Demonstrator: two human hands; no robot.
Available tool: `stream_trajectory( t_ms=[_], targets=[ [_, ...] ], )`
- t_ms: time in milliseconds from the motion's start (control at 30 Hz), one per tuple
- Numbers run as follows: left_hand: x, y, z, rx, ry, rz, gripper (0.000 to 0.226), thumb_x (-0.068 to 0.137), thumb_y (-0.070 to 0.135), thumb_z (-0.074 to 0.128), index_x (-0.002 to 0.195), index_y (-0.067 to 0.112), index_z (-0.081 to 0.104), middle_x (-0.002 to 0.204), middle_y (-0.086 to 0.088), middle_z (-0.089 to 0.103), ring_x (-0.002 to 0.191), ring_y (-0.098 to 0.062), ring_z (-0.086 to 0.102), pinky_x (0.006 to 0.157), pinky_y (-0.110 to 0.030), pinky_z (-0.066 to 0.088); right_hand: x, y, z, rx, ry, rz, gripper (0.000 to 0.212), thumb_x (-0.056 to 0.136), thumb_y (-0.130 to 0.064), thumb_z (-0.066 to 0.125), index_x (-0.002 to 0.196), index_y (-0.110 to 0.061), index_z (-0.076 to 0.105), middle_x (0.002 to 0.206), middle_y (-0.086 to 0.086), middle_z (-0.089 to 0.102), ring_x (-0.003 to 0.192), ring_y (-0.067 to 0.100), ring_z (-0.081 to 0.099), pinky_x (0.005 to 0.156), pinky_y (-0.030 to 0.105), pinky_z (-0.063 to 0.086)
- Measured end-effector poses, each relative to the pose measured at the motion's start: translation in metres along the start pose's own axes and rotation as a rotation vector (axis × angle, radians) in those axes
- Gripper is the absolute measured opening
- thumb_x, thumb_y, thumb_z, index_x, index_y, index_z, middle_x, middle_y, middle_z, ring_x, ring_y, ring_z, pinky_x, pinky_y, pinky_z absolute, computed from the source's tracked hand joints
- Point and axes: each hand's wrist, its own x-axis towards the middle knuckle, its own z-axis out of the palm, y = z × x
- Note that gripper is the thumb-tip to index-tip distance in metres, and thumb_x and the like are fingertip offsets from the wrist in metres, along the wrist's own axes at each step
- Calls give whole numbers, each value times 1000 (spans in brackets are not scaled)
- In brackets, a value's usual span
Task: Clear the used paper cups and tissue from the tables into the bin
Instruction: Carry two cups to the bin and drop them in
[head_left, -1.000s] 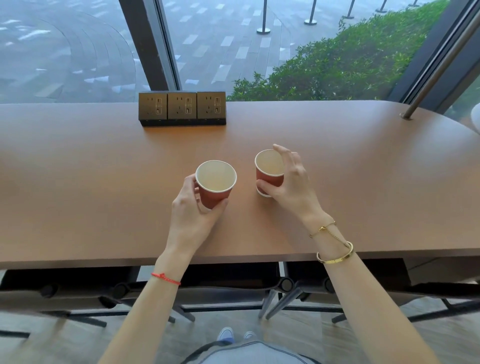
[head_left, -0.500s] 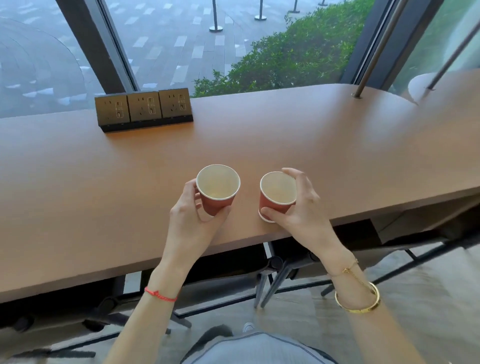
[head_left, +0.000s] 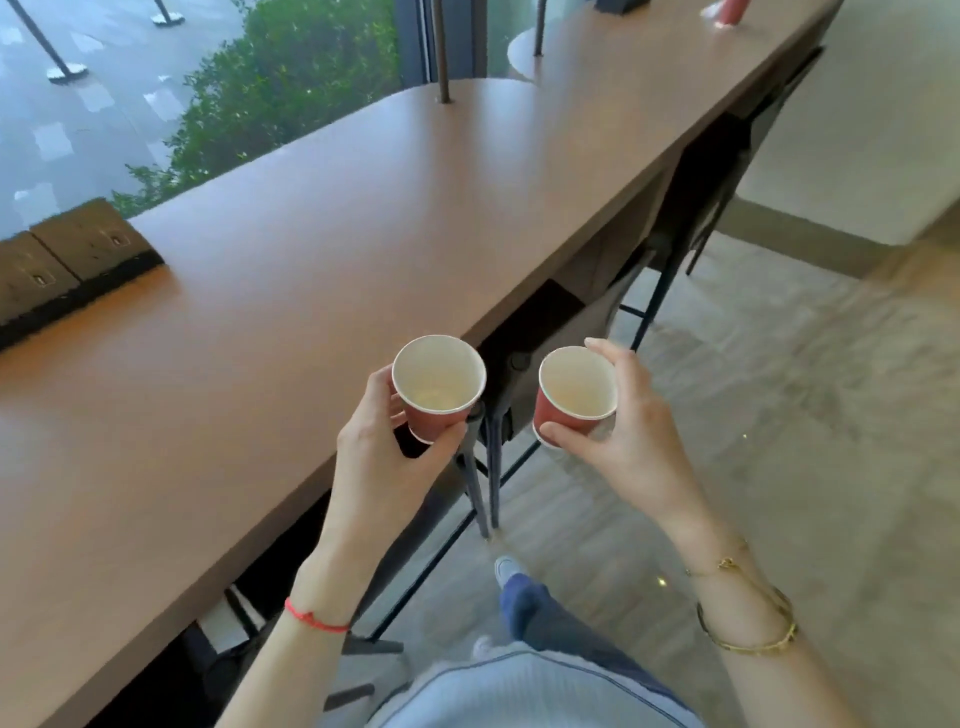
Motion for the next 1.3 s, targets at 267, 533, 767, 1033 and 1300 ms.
stream_trajectory(
  t_ms=[267, 533, 767, 1033, 1300],
  targets=[
    [-39, 15, 46, -62, -311, 106, 62, 73, 26, 81, 121, 35, 44, 104, 36, 52, 96, 20, 52, 74, -2, 43, -115, 15, -33, -70, 224, 293, 84, 67, -36, 84, 135, -30, 36, 131, -11, 47, 115, -3, 41, 86, -7, 25],
    [-58, 58, 119, -80, -615, 285, 64, 75, 31, 80, 128, 24, 45, 114, 18, 56, 98, 3, 56, 83, -12, 45, -204, 30, -69, -127, 453, 549, 83, 70, -32, 83, 138, -26, 36, 135, -12, 44, 111, -12, 36, 88, -5, 24],
    [-92, 116, 203, -121, -820, 433, 60, 74, 34, 81, 122, 22, 48, 111, 13, 60, 98, -4, 61, 79, -13, 49, -277, 50, -117, -170, 675, 735, 83, 71, -34, 83, 138, -29, 35, 133, -13, 44, 109, -10, 36, 85, -5, 27],
    [-171, 198, 317, -189, -1021, 526, 57, 72, 37, 81, 117, 31, 47, 108, 17, 63, 98, -1, 63, 77, -8, 47, -382, 93, -197, -223, 876, 912, 85, 68, -33, 85, 138, -28, 36, 136, -10, 46, 111, -5, 40, 86, -5, 26],
    [-262, 290, 422, -268, -1186, 604, 60, 72, 35, 82, 121, 28, 48, 110, 15, 64, 97, -2, 64, 77, -8, 47, -482, 137, -283, -306, 1032, 1034, 85, 69, -31, 84, 138, -27, 35, 137, -13, 43, 117, 1, 41, 86, 3, 28]
  ],
)
